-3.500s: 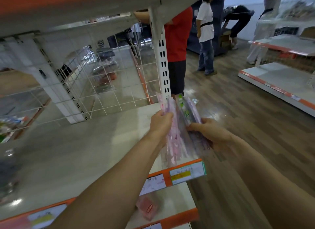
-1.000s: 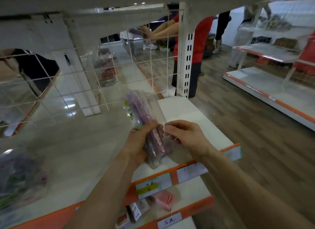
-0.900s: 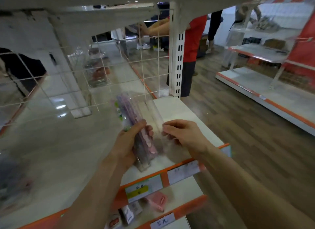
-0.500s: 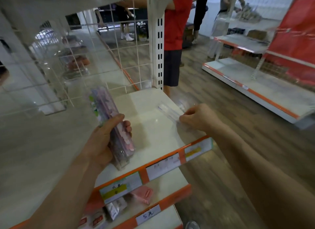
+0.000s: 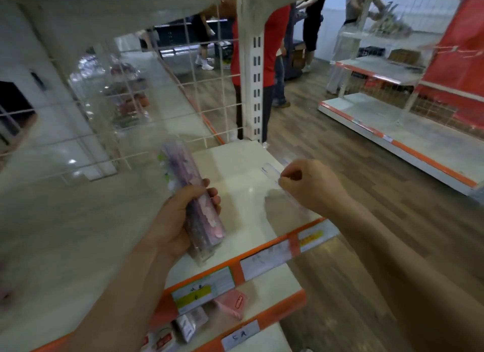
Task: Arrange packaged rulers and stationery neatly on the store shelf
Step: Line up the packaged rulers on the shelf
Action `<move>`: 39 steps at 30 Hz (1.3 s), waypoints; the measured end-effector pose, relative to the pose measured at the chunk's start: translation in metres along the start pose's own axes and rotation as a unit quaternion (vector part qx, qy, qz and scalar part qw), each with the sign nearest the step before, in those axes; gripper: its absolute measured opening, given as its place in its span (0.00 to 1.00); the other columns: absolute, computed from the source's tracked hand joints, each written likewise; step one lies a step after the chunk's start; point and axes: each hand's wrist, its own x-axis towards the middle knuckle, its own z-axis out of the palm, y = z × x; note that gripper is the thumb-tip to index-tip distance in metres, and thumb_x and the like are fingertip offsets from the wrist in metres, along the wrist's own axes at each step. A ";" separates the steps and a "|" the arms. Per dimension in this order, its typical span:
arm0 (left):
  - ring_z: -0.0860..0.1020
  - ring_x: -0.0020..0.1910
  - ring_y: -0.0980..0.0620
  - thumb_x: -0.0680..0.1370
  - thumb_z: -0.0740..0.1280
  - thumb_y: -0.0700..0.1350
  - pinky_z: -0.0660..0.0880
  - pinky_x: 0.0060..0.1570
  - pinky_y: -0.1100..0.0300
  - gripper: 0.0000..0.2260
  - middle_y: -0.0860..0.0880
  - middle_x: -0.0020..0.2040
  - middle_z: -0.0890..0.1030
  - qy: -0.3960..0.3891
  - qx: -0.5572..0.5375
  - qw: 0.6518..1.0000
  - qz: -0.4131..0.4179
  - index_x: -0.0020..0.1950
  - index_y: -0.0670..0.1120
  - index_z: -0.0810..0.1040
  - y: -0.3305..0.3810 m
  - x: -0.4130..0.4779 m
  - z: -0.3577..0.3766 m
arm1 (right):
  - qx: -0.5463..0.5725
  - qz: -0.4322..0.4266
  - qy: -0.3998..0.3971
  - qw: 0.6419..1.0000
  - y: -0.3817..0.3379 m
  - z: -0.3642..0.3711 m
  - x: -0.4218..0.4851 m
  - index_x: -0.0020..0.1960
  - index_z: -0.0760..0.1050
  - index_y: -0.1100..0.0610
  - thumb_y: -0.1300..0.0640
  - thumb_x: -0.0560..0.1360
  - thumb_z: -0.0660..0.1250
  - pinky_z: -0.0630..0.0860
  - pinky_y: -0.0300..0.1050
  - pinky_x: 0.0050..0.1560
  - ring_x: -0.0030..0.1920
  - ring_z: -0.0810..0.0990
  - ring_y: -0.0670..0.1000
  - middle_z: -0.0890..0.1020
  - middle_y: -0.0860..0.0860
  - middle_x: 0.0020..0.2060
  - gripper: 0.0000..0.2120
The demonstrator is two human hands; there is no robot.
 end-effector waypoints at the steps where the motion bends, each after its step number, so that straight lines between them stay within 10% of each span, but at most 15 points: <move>1: 0.80 0.31 0.51 0.77 0.61 0.37 0.80 0.35 0.60 0.06 0.44 0.35 0.81 0.003 0.004 1.000 0.002 0.48 0.42 0.78 0.000 -0.001 0.001 | 0.052 -0.029 -0.001 0.998 -0.014 0.004 -0.007 0.43 0.78 0.50 0.52 0.75 0.67 0.75 0.43 0.40 0.39 0.78 0.46 0.80 0.45 0.37 0.04; 5: 0.81 0.33 0.49 0.73 0.67 0.38 0.80 0.38 0.57 0.05 0.42 0.38 0.82 0.013 0.064 0.998 0.013 0.40 0.41 0.82 0.001 -0.002 0.002 | 0.146 -0.056 -0.093 0.983 -0.066 0.034 -0.027 0.40 0.79 0.53 0.43 0.71 0.68 0.73 0.40 0.40 0.38 0.78 0.45 0.81 0.46 0.36 0.14; 13: 0.80 0.46 0.42 0.65 0.70 0.45 0.78 0.51 0.48 0.25 0.36 0.53 0.81 0.021 0.075 0.997 0.011 0.60 0.35 0.77 0.004 -0.007 0.003 | 0.155 -0.044 -0.103 0.981 -0.075 0.046 -0.022 0.44 0.79 0.52 0.49 0.71 0.71 0.75 0.39 0.45 0.44 0.78 0.46 0.80 0.43 0.39 0.07; 18: 0.83 0.38 0.46 0.67 0.71 0.42 0.81 0.42 0.49 0.15 0.40 0.45 0.84 0.018 0.082 0.996 0.029 0.52 0.40 0.82 0.001 -0.003 -0.001 | 0.122 -0.030 -0.113 0.986 -0.074 0.048 -0.025 0.52 0.74 0.50 0.39 0.69 0.70 0.74 0.38 0.40 0.42 0.77 0.43 0.79 0.44 0.43 0.19; 26: 0.83 0.34 0.47 0.71 0.70 0.37 0.81 0.35 0.54 0.04 0.42 0.39 0.85 0.018 0.092 0.994 0.050 0.44 0.43 0.83 0.000 -0.005 0.001 | 0.226 -0.013 -0.134 0.965 -0.063 0.041 -0.021 0.42 0.76 0.63 0.53 0.75 0.67 0.78 0.51 0.39 0.32 0.78 0.54 0.81 0.58 0.35 0.12; 39: 0.82 0.31 0.48 0.73 0.69 0.36 0.81 0.35 0.54 0.05 0.45 0.36 0.84 0.083 0.079 0.990 0.081 0.46 0.43 0.81 -0.002 -0.002 0.000 | 0.300 -0.005 -0.124 0.946 -0.051 0.030 -0.025 0.44 0.79 0.62 0.59 0.77 0.64 0.73 0.38 0.30 0.30 0.76 0.49 0.83 0.53 0.34 0.08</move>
